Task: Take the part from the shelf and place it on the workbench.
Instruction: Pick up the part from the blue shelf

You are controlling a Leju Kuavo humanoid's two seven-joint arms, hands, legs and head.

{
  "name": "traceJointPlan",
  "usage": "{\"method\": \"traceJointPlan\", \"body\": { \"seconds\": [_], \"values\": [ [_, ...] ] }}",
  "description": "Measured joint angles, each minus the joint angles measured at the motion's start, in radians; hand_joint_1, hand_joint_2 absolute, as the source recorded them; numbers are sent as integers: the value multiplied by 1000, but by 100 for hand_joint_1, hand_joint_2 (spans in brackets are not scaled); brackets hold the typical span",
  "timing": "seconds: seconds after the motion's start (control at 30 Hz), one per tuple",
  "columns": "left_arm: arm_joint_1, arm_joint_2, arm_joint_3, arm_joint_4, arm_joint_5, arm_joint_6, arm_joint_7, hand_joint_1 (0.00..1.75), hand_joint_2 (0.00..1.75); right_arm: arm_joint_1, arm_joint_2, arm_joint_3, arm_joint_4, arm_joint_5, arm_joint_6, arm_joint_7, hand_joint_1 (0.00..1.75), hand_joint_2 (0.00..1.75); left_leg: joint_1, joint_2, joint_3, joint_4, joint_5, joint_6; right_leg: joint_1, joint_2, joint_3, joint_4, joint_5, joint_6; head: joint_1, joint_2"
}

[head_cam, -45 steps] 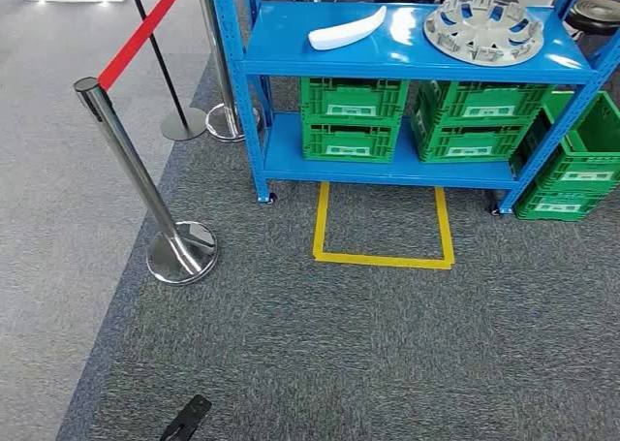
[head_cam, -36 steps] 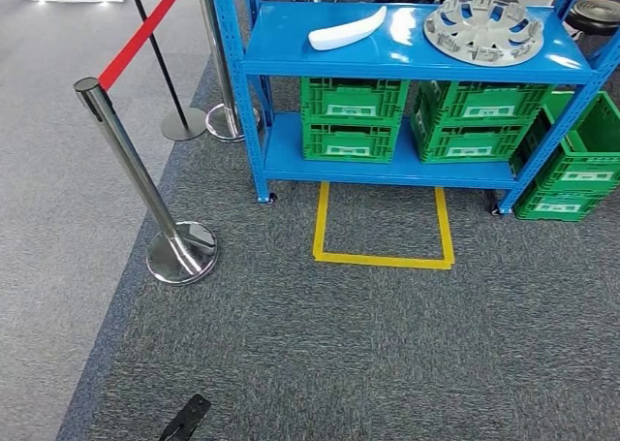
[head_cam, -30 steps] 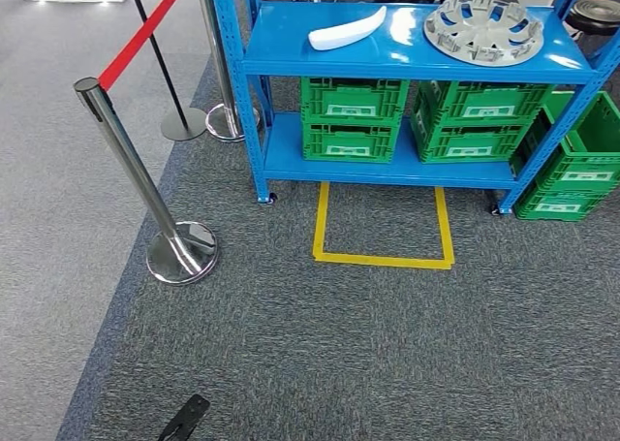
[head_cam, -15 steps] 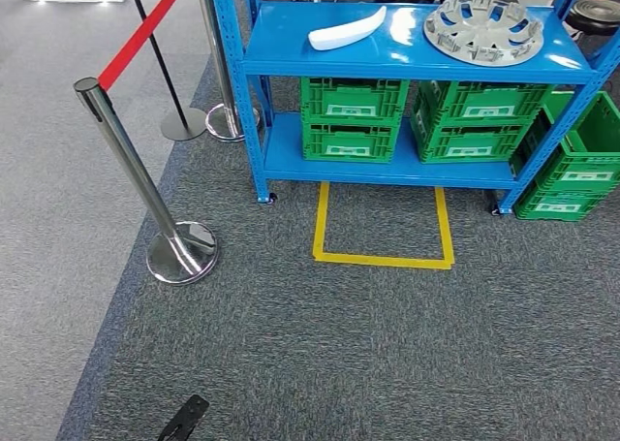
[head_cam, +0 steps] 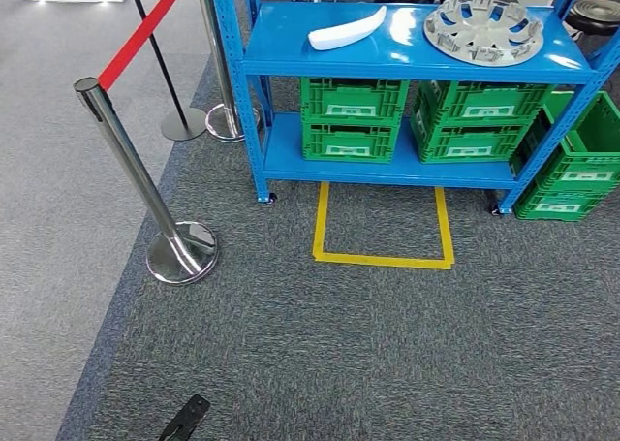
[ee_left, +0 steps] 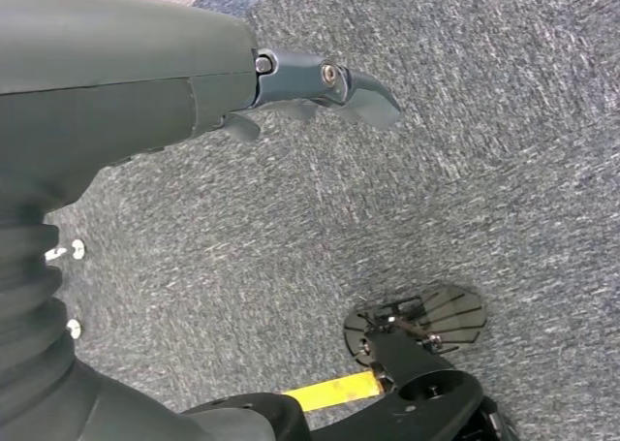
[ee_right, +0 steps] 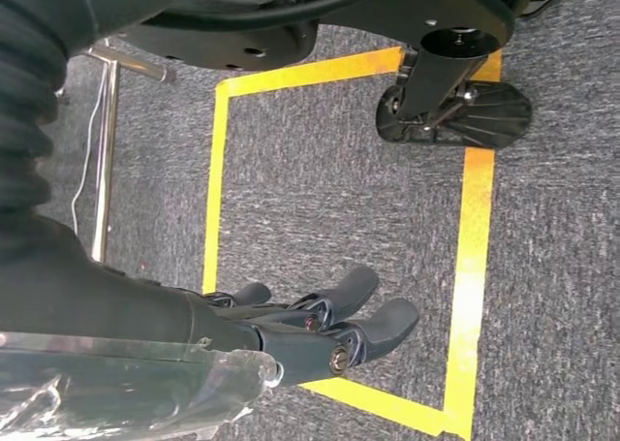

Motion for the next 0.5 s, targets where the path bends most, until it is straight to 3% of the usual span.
{"method": "traceJointPlan", "body": {
  "seconds": [0.03, 0.17, 0.5],
  "values": [
    [-1, 0, 0, 0, 0, -1, -2, 0, 175, 0, 0, 0, 0, -4, 2, -3, 0, 0, 0, 0, 0, 0, 0, 0, 0, 0, 0, 0, 0, 0, 0, 0],
    [-6, 0, 0, 0, -1, -3, -8, 0, 0, -1, 0, 0, 0, -17, 9, -12, 0, 0, 0, 0, 0, 0, 0, 0, 0, 0, 0, 0, 0, 0, 0, 0],
    [-6, -1, 0, 0, 0, 0, 1, 0, 0, -1, 0, -1, 0, -19, 20, -1, 0, 0, 0, 0, 0, 0, 0, 0, 0, 0, 0, 0, 0, 0, 0, 0]
  ]
}}
